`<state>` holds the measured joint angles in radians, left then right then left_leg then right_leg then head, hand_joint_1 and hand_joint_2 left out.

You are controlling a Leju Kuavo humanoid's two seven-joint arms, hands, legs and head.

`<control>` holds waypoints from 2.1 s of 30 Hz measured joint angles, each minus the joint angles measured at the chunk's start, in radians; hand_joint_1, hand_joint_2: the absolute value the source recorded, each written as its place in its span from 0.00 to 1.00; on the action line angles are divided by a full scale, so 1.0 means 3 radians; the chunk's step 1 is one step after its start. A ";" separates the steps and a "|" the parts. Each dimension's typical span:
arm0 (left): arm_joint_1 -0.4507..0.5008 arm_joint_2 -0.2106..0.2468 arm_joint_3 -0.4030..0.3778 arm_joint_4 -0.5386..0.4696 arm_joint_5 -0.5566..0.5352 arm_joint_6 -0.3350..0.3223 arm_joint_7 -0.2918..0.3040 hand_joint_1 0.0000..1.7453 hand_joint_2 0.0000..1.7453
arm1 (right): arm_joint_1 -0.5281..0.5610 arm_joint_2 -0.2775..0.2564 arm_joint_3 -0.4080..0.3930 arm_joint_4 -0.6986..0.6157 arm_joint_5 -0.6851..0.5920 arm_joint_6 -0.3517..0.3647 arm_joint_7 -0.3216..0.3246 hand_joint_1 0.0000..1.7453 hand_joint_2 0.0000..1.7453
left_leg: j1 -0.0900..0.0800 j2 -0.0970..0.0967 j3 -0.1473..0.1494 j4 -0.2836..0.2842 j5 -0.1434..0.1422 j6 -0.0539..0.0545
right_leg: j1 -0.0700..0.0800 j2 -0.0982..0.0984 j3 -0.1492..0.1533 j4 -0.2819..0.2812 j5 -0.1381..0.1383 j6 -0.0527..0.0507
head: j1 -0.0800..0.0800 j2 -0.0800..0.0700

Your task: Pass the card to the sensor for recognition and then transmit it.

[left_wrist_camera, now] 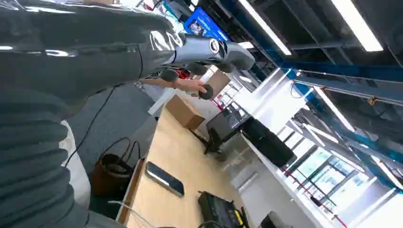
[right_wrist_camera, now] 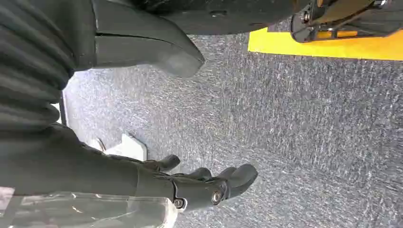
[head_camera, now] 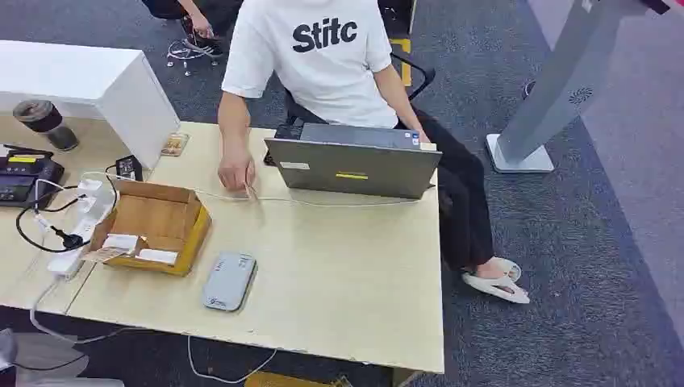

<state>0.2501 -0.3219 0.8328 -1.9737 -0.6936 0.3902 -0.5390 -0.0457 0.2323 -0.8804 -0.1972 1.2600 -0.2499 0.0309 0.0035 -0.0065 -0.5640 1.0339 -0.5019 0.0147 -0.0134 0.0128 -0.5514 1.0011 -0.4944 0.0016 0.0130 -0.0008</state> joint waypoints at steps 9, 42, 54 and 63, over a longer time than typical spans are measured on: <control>-0.0176 0.0457 -0.0077 0.0377 -0.0546 0.0234 0.0498 0.00 1.00 | -0.0016 -0.0001 0.0000 -0.0001 0.0047 0.0076 0.0067 0.00 1.00 | 0.0001 0.0001 0.0002 0.0000 0.0001 -0.0001 | 0.0001 0.0001 0.0000 0.0000 0.0000 0.0000 | -0.0001 0.0000; -0.1190 0.1767 -0.1734 0.2103 -0.1659 0.0701 0.1611 0.00 1.00 | -0.0046 -0.0001 0.0023 -0.0009 0.0225 0.0191 0.0164 0.00 1.00 | 0.0003 0.0000 0.0002 0.0002 0.0005 -0.0006 | 0.0002 0.0007 0.0000 0.0000 0.0006 -0.0001 | 0.0001 0.0000; -0.1377 0.1731 -0.2706 0.1985 -0.1908 0.0580 0.1765 0.00 1.00 | -0.0049 -0.0001 0.0036 -0.0009 0.0242 0.0191 0.0177 0.00 1.00 | 0.0003 0.0003 0.0000 0.0003 0.0004 -0.0006 | 0.0003 0.0011 -0.0002 0.0000 0.0006 0.0000 | 0.0001 0.0000; -0.1357 0.1708 -0.2917 0.1784 -0.1962 0.0622 0.1797 0.00 1.00 | -0.0049 -0.0001 0.0050 -0.0009 0.0244 0.0191 0.0183 0.00 1.00 | 0.0004 0.0004 0.0000 0.0002 0.0004 -0.0006 | 0.0003 0.0011 -0.0002 0.0000 0.0007 0.0000 | 0.0001 0.0000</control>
<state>-0.1571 0.1904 -0.0424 -1.4386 -1.2821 0.5768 0.0000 -0.0604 0.2319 -0.8656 -0.1999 1.3333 -0.1926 0.0858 0.0046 -0.0055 -0.5639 1.0347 -0.5005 0.0129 -0.0125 0.0162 -0.5520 1.0011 -0.4925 0.0015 0.0134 -0.0008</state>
